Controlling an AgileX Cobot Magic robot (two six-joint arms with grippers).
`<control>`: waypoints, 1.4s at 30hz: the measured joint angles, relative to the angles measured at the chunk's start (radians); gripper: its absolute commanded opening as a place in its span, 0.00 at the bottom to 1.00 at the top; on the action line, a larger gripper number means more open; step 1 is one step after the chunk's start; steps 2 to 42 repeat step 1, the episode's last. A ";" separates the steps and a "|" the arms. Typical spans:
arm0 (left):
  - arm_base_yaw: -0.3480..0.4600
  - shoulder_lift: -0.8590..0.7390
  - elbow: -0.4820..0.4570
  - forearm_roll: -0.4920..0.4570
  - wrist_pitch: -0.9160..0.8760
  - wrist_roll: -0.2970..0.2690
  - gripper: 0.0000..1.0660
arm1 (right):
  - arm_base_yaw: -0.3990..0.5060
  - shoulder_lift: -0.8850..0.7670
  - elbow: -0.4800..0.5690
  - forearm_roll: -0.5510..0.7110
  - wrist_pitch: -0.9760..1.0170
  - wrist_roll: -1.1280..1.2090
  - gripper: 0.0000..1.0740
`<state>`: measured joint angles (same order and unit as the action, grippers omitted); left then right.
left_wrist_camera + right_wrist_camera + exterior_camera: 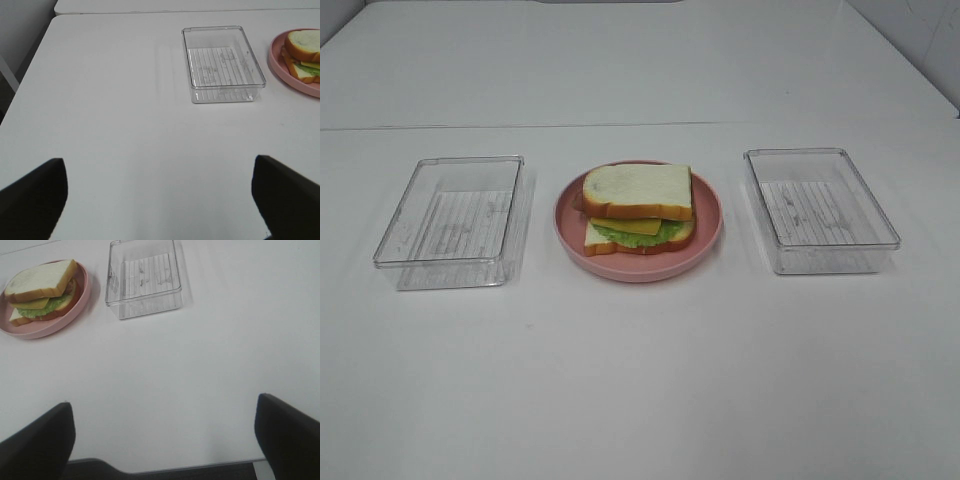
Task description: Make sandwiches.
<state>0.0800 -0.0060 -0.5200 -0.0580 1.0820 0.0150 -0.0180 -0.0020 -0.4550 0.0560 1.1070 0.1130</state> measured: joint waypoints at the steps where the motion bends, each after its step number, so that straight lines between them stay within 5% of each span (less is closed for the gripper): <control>1: 0.000 0.000 0.000 0.000 0.000 0.000 0.86 | 0.000 0.000 0.000 0.000 0.000 0.000 0.86; 42: 0.000 0.000 0.000 0.000 0.000 0.000 0.86 | 0.000 0.000 0.000 0.000 0.000 0.000 0.86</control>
